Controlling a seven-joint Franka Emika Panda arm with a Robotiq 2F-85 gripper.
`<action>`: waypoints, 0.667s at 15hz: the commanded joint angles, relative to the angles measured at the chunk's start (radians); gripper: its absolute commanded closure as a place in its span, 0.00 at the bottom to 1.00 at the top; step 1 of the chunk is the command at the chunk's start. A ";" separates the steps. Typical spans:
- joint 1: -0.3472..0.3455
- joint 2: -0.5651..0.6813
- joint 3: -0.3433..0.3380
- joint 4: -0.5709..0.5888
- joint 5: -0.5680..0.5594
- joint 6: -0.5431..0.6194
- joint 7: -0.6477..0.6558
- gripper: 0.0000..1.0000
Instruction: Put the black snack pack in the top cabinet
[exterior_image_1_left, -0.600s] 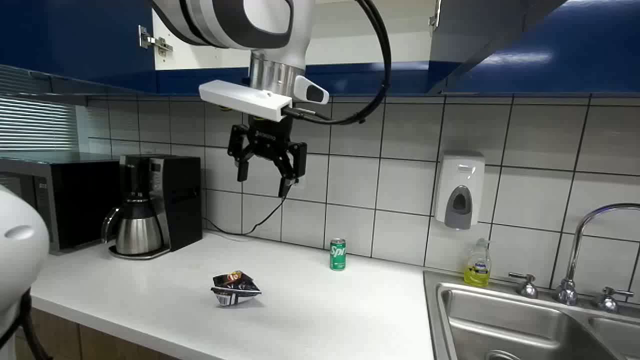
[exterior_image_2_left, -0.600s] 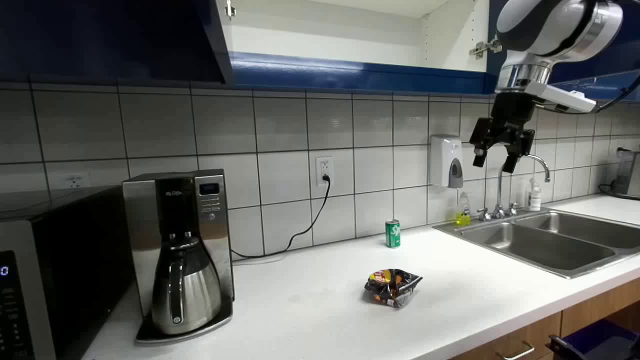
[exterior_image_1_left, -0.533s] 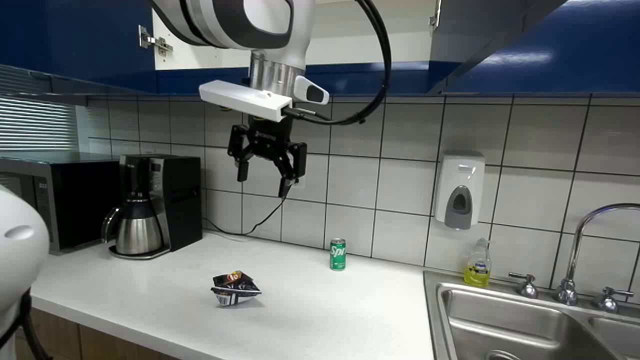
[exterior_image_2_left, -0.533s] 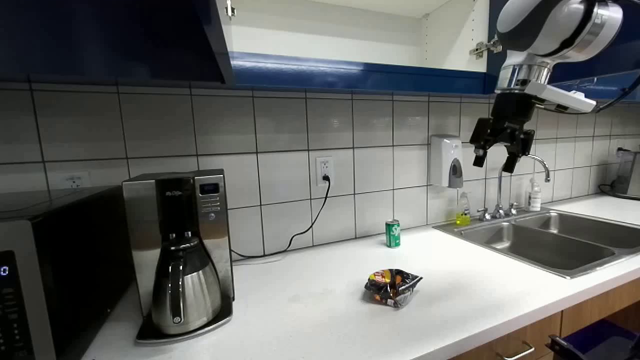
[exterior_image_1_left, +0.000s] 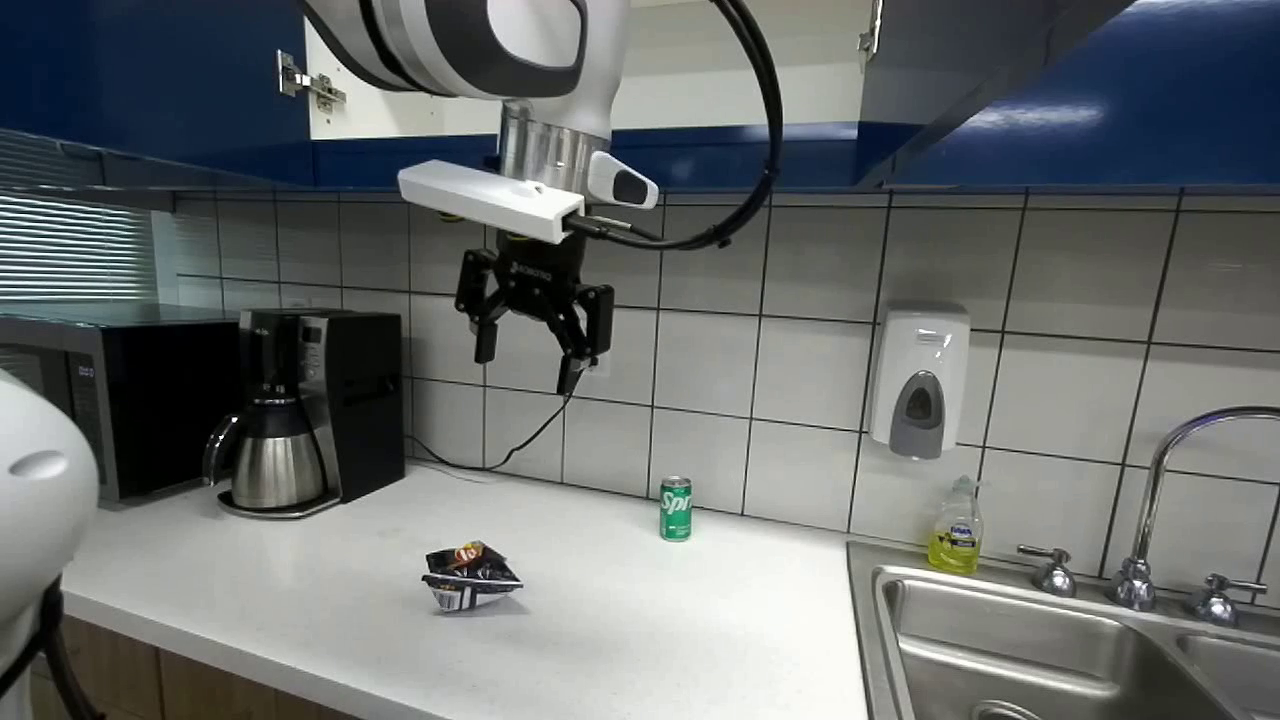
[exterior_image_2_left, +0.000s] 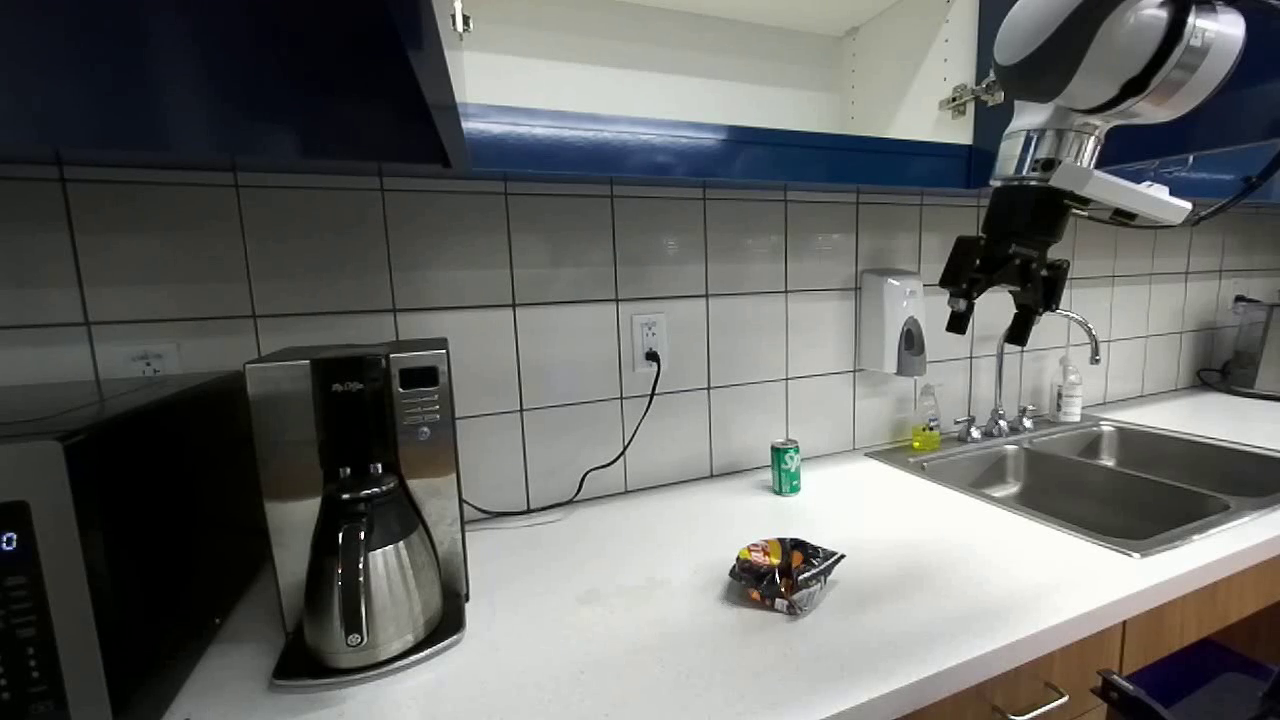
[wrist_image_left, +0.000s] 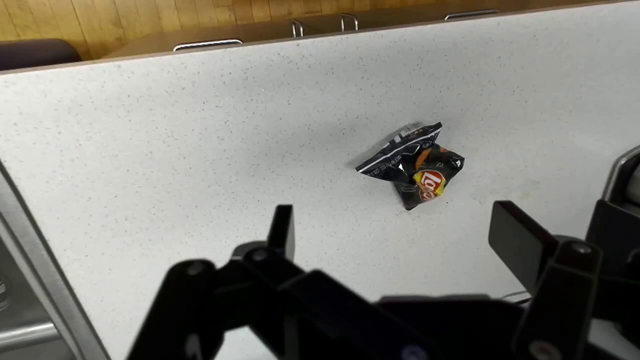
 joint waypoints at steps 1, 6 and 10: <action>-0.024 0.006 0.020 0.002 0.016 -0.003 -0.013 0.00; 0.002 0.101 0.050 0.021 0.008 0.051 -0.013 0.00; 0.041 0.209 0.106 0.030 0.014 0.140 -0.005 0.00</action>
